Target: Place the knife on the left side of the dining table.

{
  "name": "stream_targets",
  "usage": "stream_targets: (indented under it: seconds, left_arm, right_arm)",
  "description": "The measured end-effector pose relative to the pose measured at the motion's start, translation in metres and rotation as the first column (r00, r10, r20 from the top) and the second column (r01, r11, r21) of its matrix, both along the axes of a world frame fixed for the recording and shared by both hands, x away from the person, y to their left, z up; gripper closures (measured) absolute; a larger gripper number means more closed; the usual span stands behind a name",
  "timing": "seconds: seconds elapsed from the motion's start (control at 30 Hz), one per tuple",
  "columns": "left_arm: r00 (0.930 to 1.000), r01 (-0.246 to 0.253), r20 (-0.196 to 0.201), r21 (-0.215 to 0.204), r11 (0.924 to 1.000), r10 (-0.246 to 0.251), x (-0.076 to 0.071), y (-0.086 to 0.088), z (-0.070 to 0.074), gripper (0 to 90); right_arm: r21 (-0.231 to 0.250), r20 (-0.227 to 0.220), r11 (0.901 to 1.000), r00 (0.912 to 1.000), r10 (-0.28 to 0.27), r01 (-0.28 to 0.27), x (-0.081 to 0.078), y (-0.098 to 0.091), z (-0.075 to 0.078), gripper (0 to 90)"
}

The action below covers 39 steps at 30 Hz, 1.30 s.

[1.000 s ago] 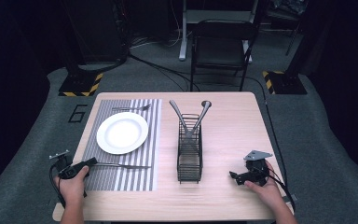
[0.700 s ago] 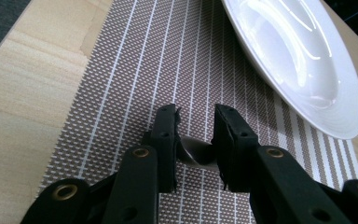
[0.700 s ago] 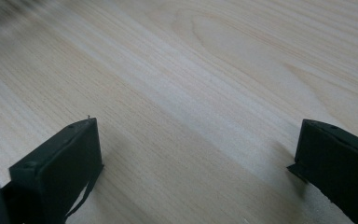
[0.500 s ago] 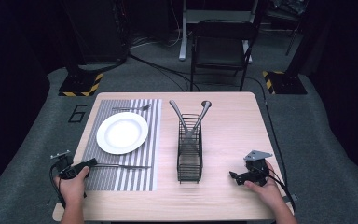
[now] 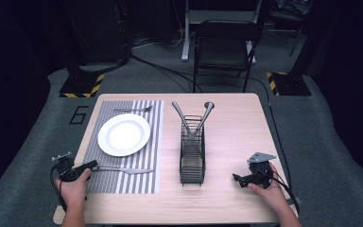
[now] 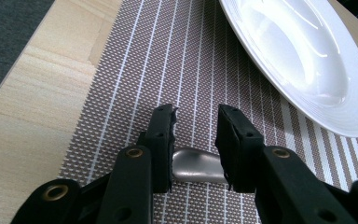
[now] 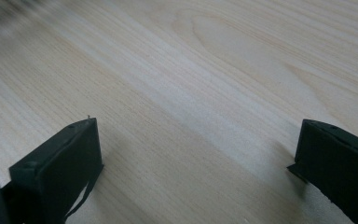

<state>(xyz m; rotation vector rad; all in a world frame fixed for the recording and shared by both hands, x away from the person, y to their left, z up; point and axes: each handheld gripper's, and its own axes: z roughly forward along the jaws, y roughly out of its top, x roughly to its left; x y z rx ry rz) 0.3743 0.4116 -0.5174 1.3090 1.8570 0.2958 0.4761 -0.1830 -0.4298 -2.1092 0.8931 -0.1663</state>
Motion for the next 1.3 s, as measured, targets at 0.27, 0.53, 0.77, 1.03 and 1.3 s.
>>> stream_targets:
  seconds: [0.27,0.53,0.77,1.03,1.3]
  left_arm:
    - [0.9984,0.034,0.044,0.025,0.9991,-0.036,-0.002,-0.007,0.010,63.1]
    - [0.9908,0.108,0.069,0.113,0.9877,-0.116,-0.001,-0.022,0.020,57.9]
    - [0.9834,0.147,0.086,0.136,0.9797,-0.160,-0.001,-0.038,0.026,55.3]
    - [0.9615,0.236,0.090,0.214,0.9479,-0.260,0.000,-0.060,0.032,54.2]
    - [0.9264,0.340,0.066,0.275,0.8993,-0.371,0.003,-0.087,0.030,53.2]
  right_arm:
    - [-0.001,0.000,1.0000,1.0000,0.000,0.000,0.000,0.000,0.000,0.0]
    - [-0.001,0.000,1.0000,1.0000,0.000,0.000,0.000,0.000,0.000,0.0]
    - [0.000,0.000,1.0000,1.0000,0.000,0.000,0.000,0.000,0.000,0.0]
    - [0.000,0.000,1.0000,1.0000,0.000,0.000,0.000,0.000,0.000,0.0]
    - [0.000,0.000,1.0000,1.0000,0.000,0.000,0.000,0.000,0.000,0.0]
